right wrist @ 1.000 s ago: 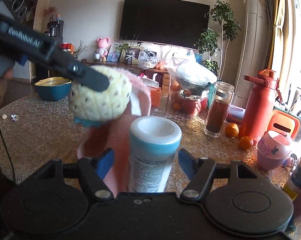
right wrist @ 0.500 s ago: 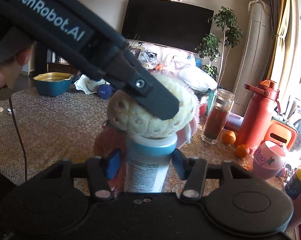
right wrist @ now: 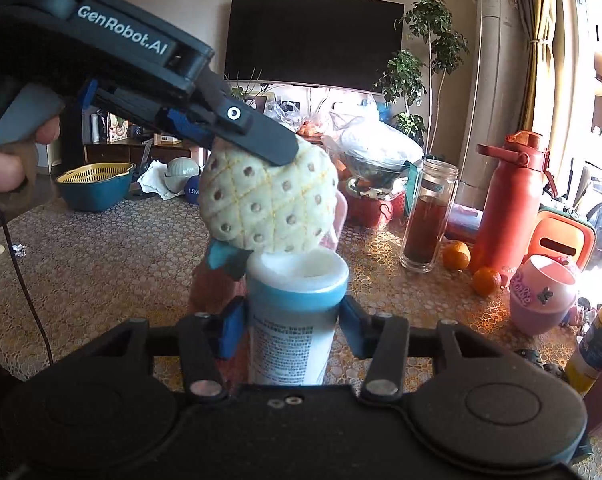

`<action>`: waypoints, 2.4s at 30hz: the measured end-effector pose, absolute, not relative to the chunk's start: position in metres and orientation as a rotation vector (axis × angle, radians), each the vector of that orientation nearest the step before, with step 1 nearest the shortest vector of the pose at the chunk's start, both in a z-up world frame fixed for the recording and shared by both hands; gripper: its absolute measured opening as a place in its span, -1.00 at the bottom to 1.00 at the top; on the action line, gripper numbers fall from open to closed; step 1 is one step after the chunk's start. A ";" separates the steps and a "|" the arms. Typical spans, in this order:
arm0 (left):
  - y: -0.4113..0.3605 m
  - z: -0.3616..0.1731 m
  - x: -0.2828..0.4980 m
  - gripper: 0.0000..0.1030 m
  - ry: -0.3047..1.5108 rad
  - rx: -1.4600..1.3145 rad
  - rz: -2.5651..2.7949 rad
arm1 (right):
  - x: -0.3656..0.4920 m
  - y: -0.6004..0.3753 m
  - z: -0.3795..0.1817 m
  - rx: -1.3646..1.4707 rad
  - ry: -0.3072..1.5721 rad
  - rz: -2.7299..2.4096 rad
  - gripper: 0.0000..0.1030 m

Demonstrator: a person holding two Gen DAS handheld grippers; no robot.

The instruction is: Organize objects

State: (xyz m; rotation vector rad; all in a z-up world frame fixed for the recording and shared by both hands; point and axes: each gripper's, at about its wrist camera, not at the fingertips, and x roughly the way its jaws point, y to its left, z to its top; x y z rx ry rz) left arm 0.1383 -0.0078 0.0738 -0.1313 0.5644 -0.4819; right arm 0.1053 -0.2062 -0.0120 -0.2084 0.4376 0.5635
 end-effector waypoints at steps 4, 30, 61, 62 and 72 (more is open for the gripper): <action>-0.003 0.077 0.129 -0.38 0.547 -0.153 -0.468 | 0.105 -0.206 -0.010 -0.223 0.451 0.568 -0.04; -0.044 0.055 0.096 -0.47 0.509 0.088 -0.512 | 0.102 -0.202 -0.007 -0.254 0.470 0.560 -0.05; -0.062 -0.074 0.116 -0.47 0.718 0.540 -0.467 | 0.108 -0.216 0.008 -0.286 0.492 0.636 0.10; -0.064 -0.075 0.116 -0.47 0.716 0.542 -0.466 | 0.109 -0.215 0.010 -0.287 0.494 0.635 0.10; -0.049 -0.057 0.100 0.47 0.729 0.413 -0.551 | 0.114 -0.208 0.021 -0.308 0.497 0.676 0.12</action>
